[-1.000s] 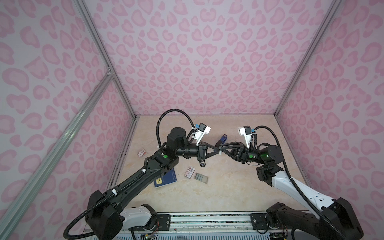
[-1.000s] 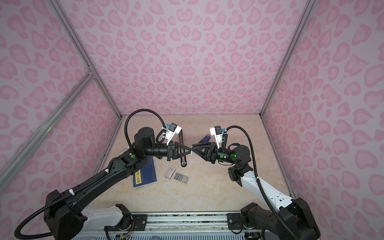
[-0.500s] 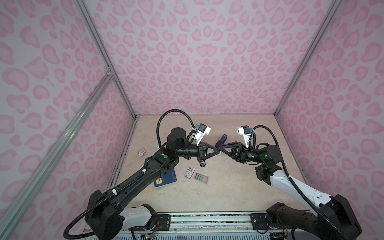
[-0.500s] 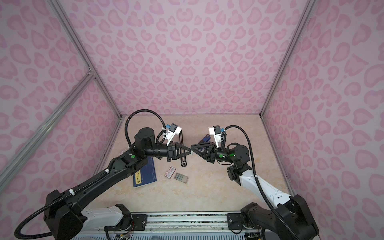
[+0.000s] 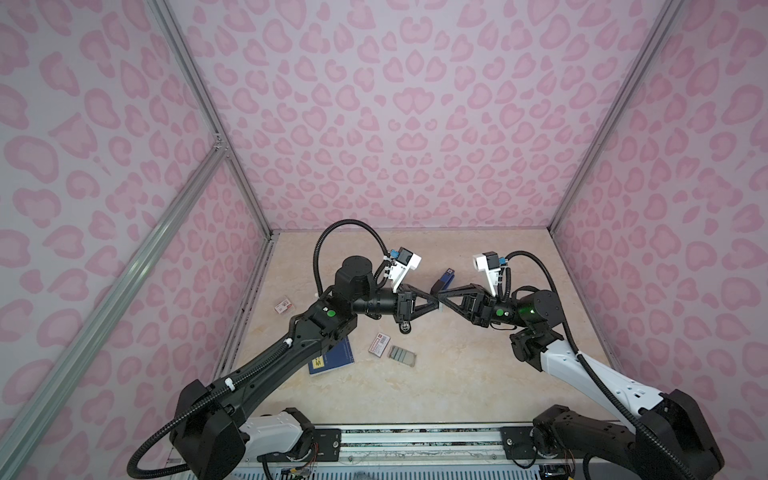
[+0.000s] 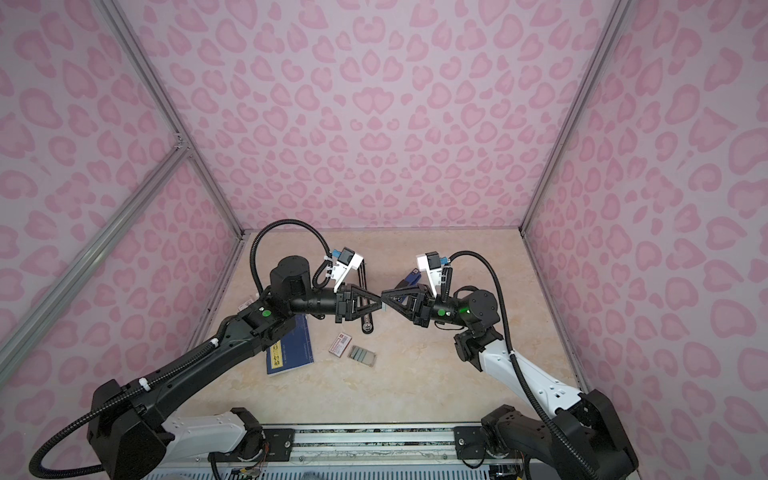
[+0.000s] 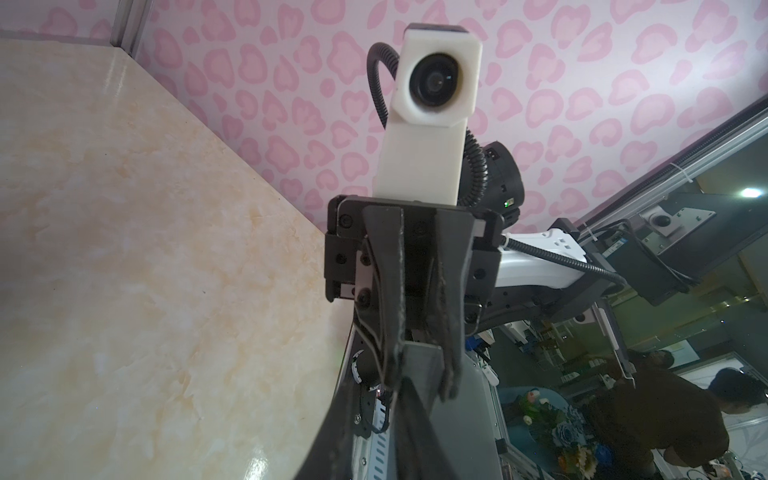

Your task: Load the staples into the stapler

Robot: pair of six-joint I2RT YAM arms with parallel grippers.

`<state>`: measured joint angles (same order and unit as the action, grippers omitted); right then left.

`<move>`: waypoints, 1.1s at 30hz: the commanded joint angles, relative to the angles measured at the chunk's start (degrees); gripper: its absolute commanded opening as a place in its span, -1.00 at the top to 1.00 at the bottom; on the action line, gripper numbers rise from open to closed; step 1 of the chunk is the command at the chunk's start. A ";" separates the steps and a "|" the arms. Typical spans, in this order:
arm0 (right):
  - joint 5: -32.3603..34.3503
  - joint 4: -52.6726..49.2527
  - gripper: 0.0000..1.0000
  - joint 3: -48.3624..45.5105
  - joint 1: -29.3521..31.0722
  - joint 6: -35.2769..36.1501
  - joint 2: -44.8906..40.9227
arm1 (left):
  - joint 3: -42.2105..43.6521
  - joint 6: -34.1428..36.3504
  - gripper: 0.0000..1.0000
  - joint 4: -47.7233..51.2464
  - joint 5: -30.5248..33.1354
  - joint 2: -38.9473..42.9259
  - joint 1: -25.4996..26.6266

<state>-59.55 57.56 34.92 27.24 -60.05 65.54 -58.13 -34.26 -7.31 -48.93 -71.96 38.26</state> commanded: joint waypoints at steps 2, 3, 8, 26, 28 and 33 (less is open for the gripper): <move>0.03 -0.54 0.66 -0.03 -0.16 2.27 -0.74 | 1.10 0.17 0.45 -0.07 2.58 0.97 -0.85; 0.17 -1.27 0.66 -0.02 -0.26 2.71 -0.94 | 1.53 0.00 0.43 -0.16 2.85 1.25 -1.14; 0.98 -4.07 0.67 0.23 -0.95 4.42 -1.64 | 3.81 -0.46 0.41 0.08 4.53 3.36 -3.02; 21.96 -47.77 0.66 17.02 3.65 33.38 11.14 | 19.91 -0.94 0.01 19.01 34.57 19.50 -10.40; 26.16 -51.03 0.67 20.31 5.33 35.45 14.96 | 20.89 -1.22 0.01 19.92 36.15 20.47 -10.49; 35.56 -56.48 0.67 27.75 9.05 37.81 24.20 | 22.00 -1.46 0.00 21.34 38.80 21.13 -10.56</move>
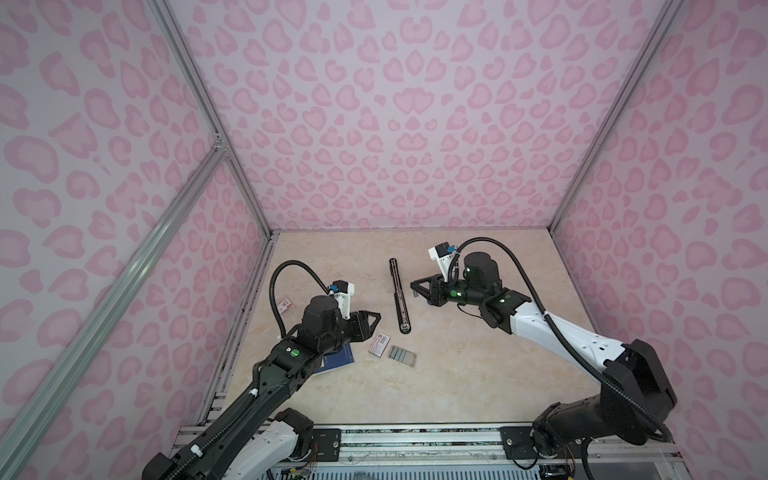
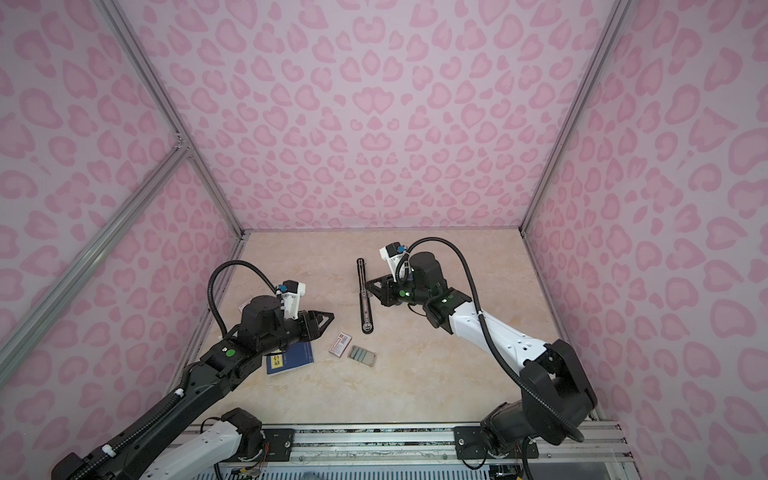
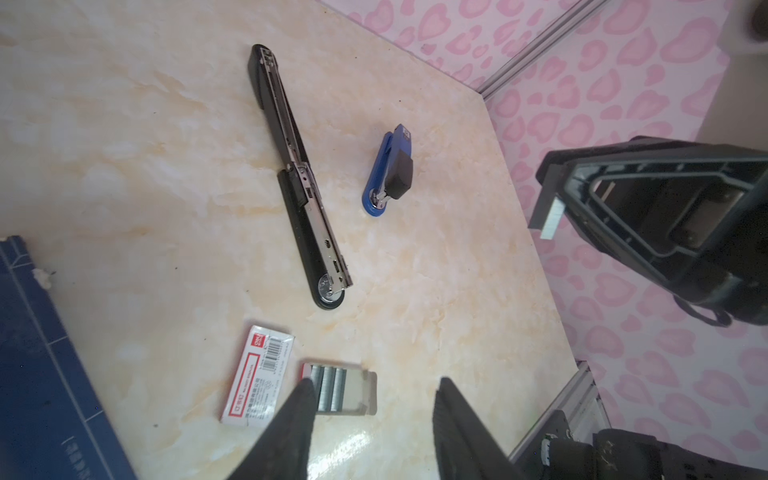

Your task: Load the staples into the stapler

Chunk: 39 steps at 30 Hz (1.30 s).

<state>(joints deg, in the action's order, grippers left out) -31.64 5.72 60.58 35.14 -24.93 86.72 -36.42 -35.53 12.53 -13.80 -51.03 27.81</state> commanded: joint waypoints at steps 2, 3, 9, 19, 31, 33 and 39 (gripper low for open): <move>11.78 -5.27 0.67 4.09 1.96 2.57 5.97 | 0.47 -0.16 0.00 2.22 4.64 -0.21 -0.06; 13.77 -5.52 0.67 5.18 2.33 2.47 7.45 | 0.61 -0.16 0.00 2.51 5.26 -0.43 -0.13; 24.76 -5.72 0.67 9.84 4.47 1.58 15.10 | 1.44 0.21 -0.19 1.95 6.45 -1.48 -0.13; 33.01 -3.70 0.67 14.32 6.33 -0.68 23.79 | 1.09 1.51 -0.23 0.67 5.45 -5.00 -0.08; 36.65 -2.61 0.67 15.73 7.45 -2.13 28.22 | 1.44 1.08 -0.23 -0.44 3.61 -7.07 -0.13; 36.99 -2.54 0.67 16.05 7.66 -2.41 28.74 | 1.44 0.99 -0.23 -0.49 3.52 -7.25 -0.08; 39.07 -3.66 0.67 17.77 8.50 -2.22 30.84 | 1.82 0.72 -0.23 -0.67 3.61 -6.99 -0.13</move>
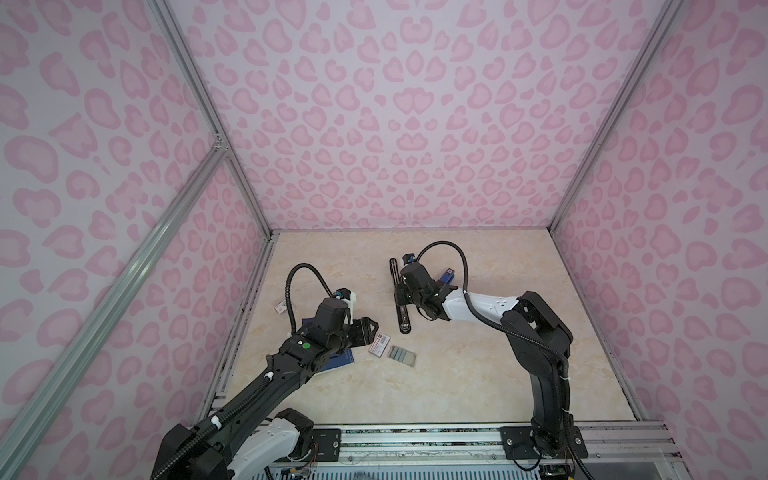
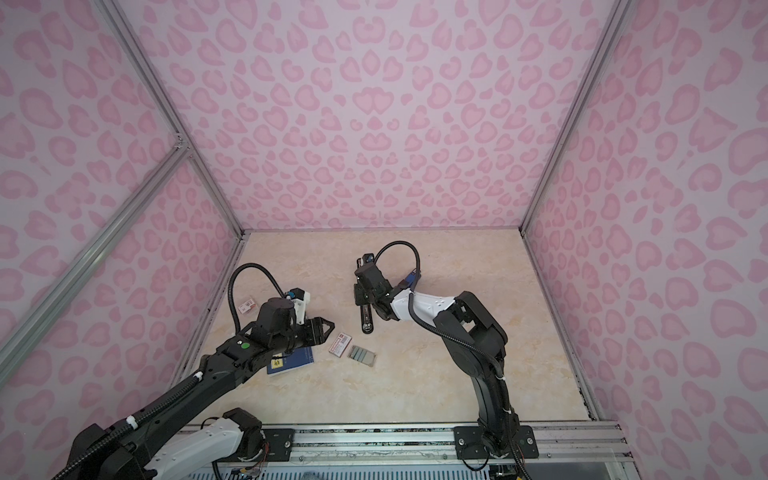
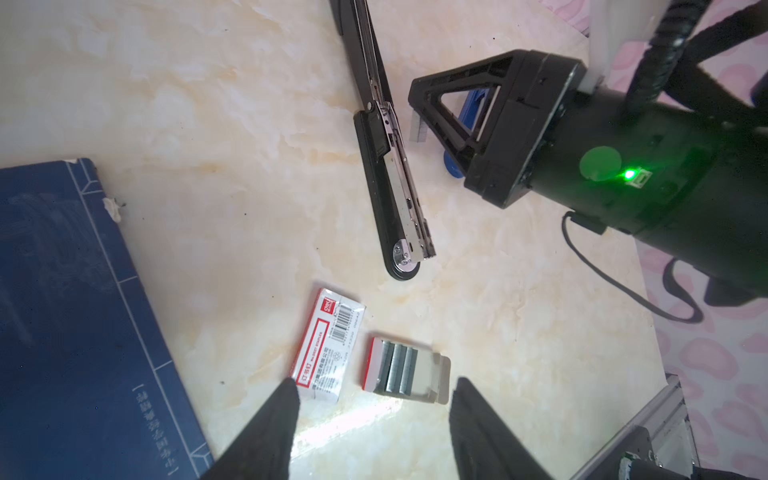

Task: Load the staples into the stapler
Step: 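Lower the staple strip into the black stapler's channel with the right gripper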

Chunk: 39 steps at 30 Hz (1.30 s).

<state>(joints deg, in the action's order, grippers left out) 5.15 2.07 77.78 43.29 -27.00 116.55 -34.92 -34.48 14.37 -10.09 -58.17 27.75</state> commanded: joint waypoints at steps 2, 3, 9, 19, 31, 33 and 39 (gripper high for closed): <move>2.65 -0.16 0.67 0.99 0.39 -0.11 1.60 | 0.44 -0.33 -0.23 -2.41 -0.11 0.16 -0.03; 2.89 -0.34 0.67 1.14 0.39 -0.06 1.90 | 0.54 -0.41 -0.22 -2.36 -0.11 0.24 -0.02; 3.44 -0.82 0.67 1.95 0.53 -0.15 3.06 | 1.34 -0.76 -0.22 -2.40 0.07 0.73 -0.06; 4.47 -1.41 0.67 2.64 0.75 -0.07 4.38 | 1.95 -0.85 -0.22 -2.31 0.42 1.35 -0.06; 4.96 -2.45 0.68 3.84 1.18 0.02 5.34 | 2.40 -0.85 -0.21 -2.52 0.72 1.39 -0.06; 5.39 -2.82 0.68 3.88 1.26 0.24 5.57 | 2.48 -0.86 -0.21 -2.50 0.75 1.48 -0.06; 5.36 -5.55 0.68 4.49 1.39 -0.39 5.68 | 2.84 -0.85 -0.21 -2.51 0.86 1.61 -0.01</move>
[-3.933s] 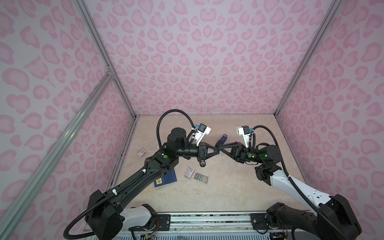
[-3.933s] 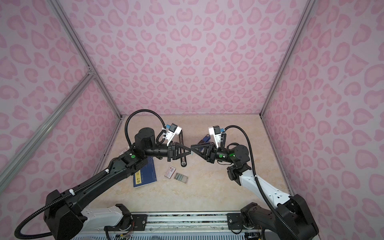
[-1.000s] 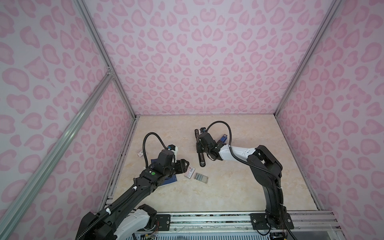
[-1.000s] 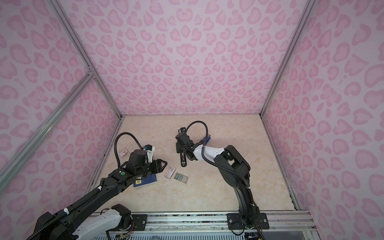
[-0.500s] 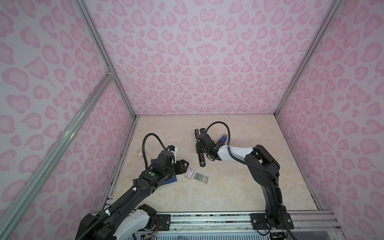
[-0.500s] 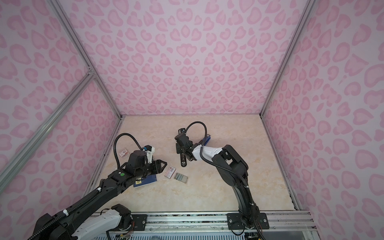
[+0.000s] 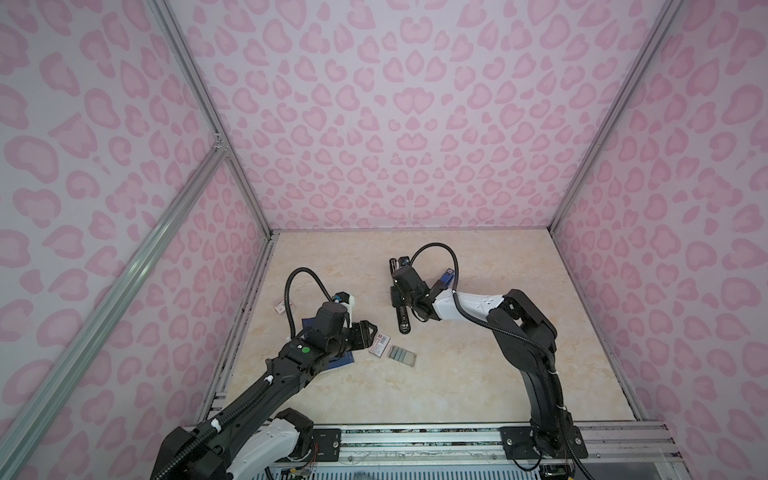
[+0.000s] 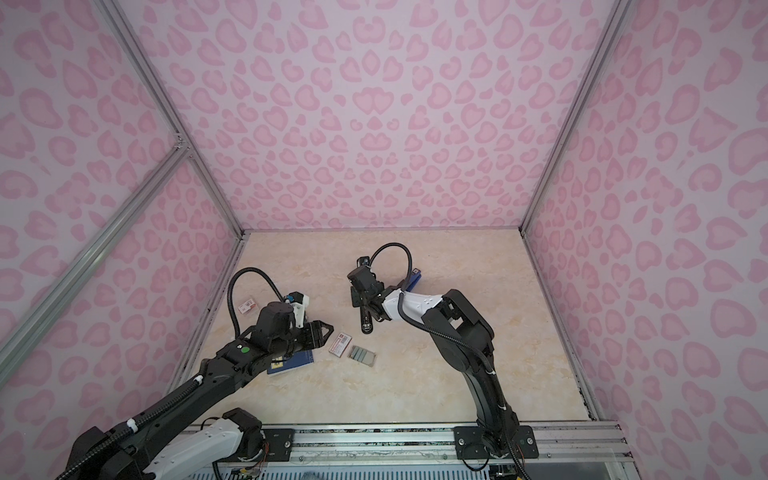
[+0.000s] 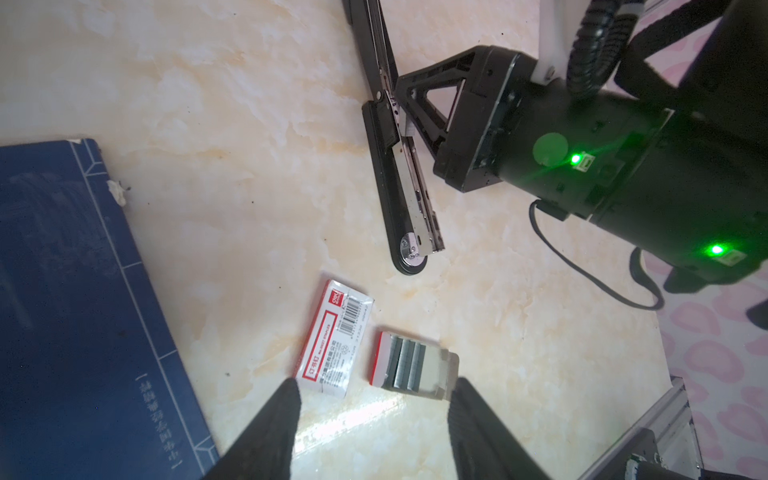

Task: Load the staples into the stapler
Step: 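Lower the staple strip into the black stapler's channel with the right gripper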

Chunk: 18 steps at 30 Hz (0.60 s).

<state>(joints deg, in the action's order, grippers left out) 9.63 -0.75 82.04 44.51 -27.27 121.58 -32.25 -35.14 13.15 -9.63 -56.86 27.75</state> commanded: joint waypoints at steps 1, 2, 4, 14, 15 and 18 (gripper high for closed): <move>1.15 -2.83 0.68 0.02 0.33 -0.08 0.57 | 0.22 -0.22 -0.21 -1.25 0.39 0.35 -0.06; 1.33 -2.72 0.68 -0.21 0.47 -0.14 0.44 | 0.22 -0.32 -0.21 -1.26 0.38 0.35 -0.06; 1.97 -2.56 0.68 -0.76 0.71 -0.19 0.02 | 0.24 -0.35 -0.21 -1.37 0.38 0.34 -0.05; 3.62 -0.75 0.61 -3.38 1.44 -1.63 -1.47 | 0.64 -0.55 -0.21 -1.23 0.57 0.87 -0.04; 3.64 -0.59 0.60 -3.62 1.46 -1.83 -1.52 | 0.73 -0.55 -0.21 -1.22 0.53 0.88 -0.01; 3.90 -0.57 0.50 -3.95 1.53 -2.04 -1.91 | 0.76 -0.55 -0.21 -1.34 0.57 0.87 -0.02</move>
<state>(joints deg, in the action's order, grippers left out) 12.08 -1.17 78.52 45.98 -28.80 119.90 -31.62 -35.57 13.13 -9.37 -56.27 27.75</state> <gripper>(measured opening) 0.242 0.605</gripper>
